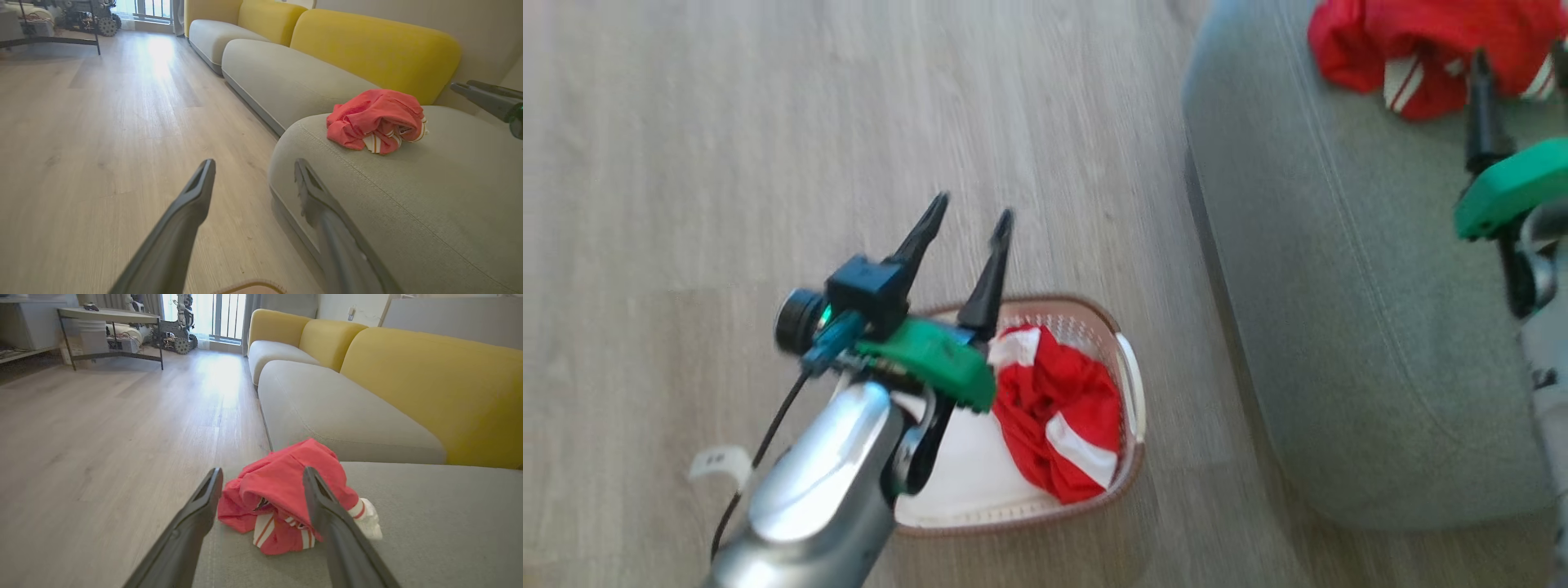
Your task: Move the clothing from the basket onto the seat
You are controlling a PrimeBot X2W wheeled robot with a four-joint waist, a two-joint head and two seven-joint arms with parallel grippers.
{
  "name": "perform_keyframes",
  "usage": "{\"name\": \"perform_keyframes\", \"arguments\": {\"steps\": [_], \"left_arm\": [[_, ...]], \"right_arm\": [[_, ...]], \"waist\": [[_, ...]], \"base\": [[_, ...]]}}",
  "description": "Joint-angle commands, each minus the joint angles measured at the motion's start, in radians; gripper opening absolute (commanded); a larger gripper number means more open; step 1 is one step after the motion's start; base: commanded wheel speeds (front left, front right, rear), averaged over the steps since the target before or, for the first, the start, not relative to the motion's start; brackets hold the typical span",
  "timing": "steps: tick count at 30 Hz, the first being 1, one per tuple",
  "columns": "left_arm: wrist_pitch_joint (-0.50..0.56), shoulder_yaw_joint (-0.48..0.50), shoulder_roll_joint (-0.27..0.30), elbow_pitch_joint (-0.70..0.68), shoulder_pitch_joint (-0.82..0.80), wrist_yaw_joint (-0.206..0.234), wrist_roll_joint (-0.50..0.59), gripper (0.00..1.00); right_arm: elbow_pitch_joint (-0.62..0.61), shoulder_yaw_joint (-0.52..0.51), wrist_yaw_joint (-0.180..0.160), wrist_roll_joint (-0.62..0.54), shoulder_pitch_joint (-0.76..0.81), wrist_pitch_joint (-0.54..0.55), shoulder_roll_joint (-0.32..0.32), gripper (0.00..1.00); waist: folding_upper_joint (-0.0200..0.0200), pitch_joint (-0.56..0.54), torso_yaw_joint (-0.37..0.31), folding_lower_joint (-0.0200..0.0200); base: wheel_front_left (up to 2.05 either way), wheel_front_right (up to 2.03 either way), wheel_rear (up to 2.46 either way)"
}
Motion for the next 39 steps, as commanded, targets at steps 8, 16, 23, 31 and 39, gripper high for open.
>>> {"name": "perform_keyframes", "arguments": {"steps": [8, 16, 23, 31, 39], "left_arm": [[-0.012, 0.172, 0.012, -0.033, 0.160, 0.011, 0.038, 1.00], [-0.012, 0.293, 0.022, -0.084, 0.316, 0.040, 0.079, 1.00], [-0.013, 0.373, 0.025, -0.166, 0.441, 0.059, 0.122, 1.00], [-0.013, 0.421, 0.013, -0.224, 0.553, 0.056, 0.152, 1.00], [-0.013, 0.454, -0.005, -0.235, 0.595, 0.039, 0.178, 1.00]], "right_arm": [[-0.100, 0.076, 0.000, 0.022, 0.107, -0.009, 0.084, 1.00], [-0.267, 0.013, 0.000, -0.037, 0.295, -0.009, 0.217, 1.00], [-0.410, 0.005, 0.000, -0.057, 0.476, -0.009, 0.259, 1.00], [-0.503, 0.046, 0.000, 0.013, 0.610, -0.009, 0.261, 1.00], [-0.569, 0.076, 0.000, 0.025, 0.687, -0.009, 0.261, 1.00]], "waist": [[-0.0001, -0.186, 0.116, 0.0001], [-0.0001, -0.253, 0.149, 0.0001], [-0.0001, -0.278, 0.153, 0.0001], [-0.0001, -0.287, 0.148, 0.0001], [-0.0001, -0.289, 0.146, 0.0001]], "base": [[0.00, 0.00, 0.00], [0.00, 0.00, 0.00], [0.00, 0.00, 0.00], [0.00, 0.00, 0.00], [0.00, 0.00, 0.00]]}}
